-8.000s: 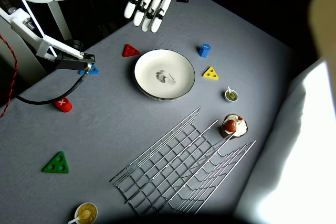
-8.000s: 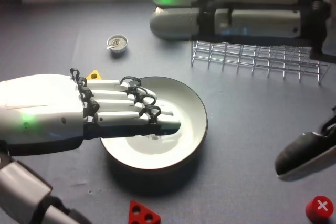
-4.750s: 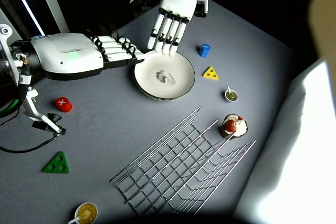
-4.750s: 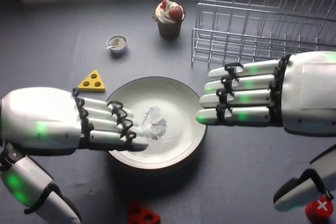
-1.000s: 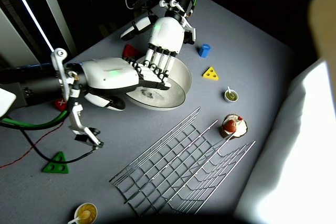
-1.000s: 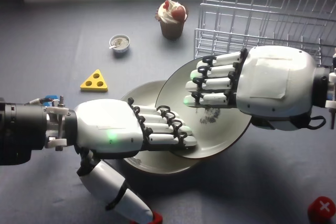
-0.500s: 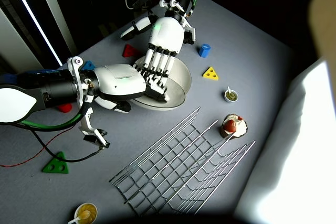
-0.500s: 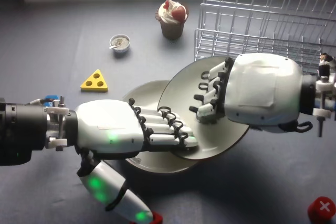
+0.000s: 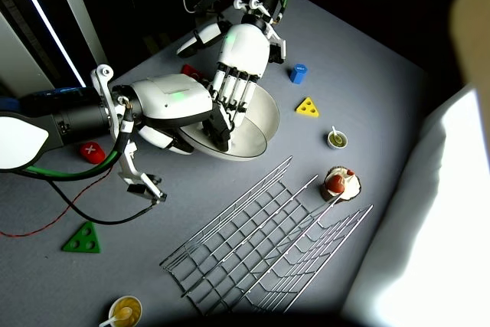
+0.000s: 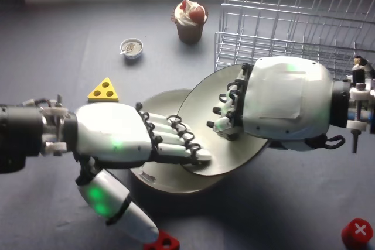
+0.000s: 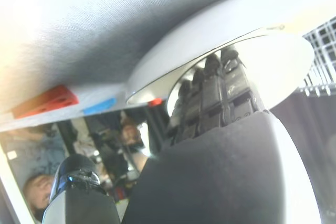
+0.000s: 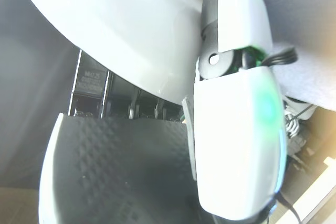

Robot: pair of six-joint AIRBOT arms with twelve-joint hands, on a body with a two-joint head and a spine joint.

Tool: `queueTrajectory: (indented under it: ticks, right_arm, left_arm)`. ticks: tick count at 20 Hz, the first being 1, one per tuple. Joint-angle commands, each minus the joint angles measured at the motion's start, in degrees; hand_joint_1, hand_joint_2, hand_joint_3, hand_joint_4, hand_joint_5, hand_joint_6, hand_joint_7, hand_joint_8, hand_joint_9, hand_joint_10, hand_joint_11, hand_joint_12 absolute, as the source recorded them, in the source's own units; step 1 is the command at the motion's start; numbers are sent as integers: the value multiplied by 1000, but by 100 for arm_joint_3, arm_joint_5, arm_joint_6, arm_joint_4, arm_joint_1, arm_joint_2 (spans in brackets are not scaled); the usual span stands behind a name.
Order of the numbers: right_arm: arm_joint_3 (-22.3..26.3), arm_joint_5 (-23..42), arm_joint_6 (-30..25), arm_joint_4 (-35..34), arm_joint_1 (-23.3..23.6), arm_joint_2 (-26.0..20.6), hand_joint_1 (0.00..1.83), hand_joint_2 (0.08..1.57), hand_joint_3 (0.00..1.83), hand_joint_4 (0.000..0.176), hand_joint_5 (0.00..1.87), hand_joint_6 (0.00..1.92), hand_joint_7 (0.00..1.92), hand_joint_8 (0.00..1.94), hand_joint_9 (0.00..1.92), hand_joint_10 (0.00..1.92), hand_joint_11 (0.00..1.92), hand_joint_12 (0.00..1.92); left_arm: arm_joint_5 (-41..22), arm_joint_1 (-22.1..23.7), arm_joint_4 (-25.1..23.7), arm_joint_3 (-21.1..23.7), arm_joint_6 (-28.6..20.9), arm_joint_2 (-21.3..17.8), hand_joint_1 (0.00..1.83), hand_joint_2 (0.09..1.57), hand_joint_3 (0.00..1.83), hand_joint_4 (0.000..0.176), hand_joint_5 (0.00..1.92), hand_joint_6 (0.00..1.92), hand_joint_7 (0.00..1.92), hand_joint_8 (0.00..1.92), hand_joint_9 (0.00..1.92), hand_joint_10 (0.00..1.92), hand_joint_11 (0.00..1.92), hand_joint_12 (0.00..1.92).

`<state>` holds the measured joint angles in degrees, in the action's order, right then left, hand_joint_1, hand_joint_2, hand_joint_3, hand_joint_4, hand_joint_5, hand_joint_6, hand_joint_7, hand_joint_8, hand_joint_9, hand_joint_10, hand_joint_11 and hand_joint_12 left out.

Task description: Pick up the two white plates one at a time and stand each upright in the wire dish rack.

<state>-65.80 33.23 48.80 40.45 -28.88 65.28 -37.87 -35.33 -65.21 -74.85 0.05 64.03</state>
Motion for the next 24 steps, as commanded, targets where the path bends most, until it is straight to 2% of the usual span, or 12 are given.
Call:
queueTrajectory:
  ticks: [1, 11, 14, 15, 16, 17, 20, 23, 24]
  right_arm:
    - [15, 371, 32, -217, 130, -106, 1386, 1066, 0, 0, 997, 1045, 1079, 616, 1098, 862, 1326, 327]
    - [587, 372, 27, -609, 901, -542, 1385, 1073, 0, 0, 982, 1065, 1055, 661, 1081, 896, 1332, 269]
    - [767, 372, -3, -961, 1056, -738, 1392, 1052, 0, 0, 1014, 1015, 1135, 566, 1121, 791, 1386, 175]
    - [790, 372, -99, -1102, 1118, -803, 1479, 1023, 0, 0, 1042, 913, 1214, 349, 1178, 572, 1173, 926]
    - [797, 372, -305, -1328, 1246, -847, 1496, 1021, 0, 0, 1042, 901, 1179, 411, 1170, 553, 1116, 1095]
    - [794, 351, -396, -1474, 1360, -853, 1498, 1028, 0, 0, 1027, 935, 1138, 488, 1156, 562, 1075, 1169]
    - [732, 113, -1088, -1775, 1585, -1020, 1500, 1033, 1, 0, 1020, 943, 1127, 520, 1177, 522, 1017, 1264]
    - [684, -65, -1730, -1835, 1810, -1135, 1500, 1027, 2, 0, 1046, 878, 1189, 395, 1200, 519, 981, 1327]
    - [645, -90, -1888, -1942, 1886, -1155, 1501, 1026, 2, 0, 1050, 870, 1194, 383, 1205, 515, 981, 1328]
  left_arm:
    - [-147, 79, 263, 16, -5, -129, 0, 905, 3, 0, 86, 1, 116, 0, 123, 0, 137, 2]
    - [-180, 442, 795, 192, -5, -1021, 1, 909, 2, 0, 101, 2, 143, 4, 148, 4, 163, 11]
    - [-49, 558, 981, 300, -5, -1258, 0, 903, 0, 0, 80, 0, 118, 0, 123, 0, 149, 4]
    - [-45, 597, 986, 334, -5, -1327, 0, 903, 0, 0, 83, 2, 120, 2, 127, 2, 164, 10]
    - [-61, 614, 982, 393, -5, -1425, 0, 901, 0, 0, 83, 2, 119, 1, 124, 1, 155, 6]
    - [-84, 621, 925, 416, -5, -1477, 0, 903, 0, 0, 89, 5, 127, 4, 124, 0, 143, 1]
    - [-87, 747, 632, 454, -5, -1563, 16, 907, 1, 0, 97, 4, 128, 2, 135, 4, 162, 9]
    - [226, 1054, -50, 481, -5, -1583, 0, 898, 0, 0, 85, 2, 122, 2, 145, 7, 167, 10]
    - [214, 1138, -36, 482, -5, -1596, 0, 897, 0, 0, 85, 2, 122, 2, 145, 6, 168, 11]
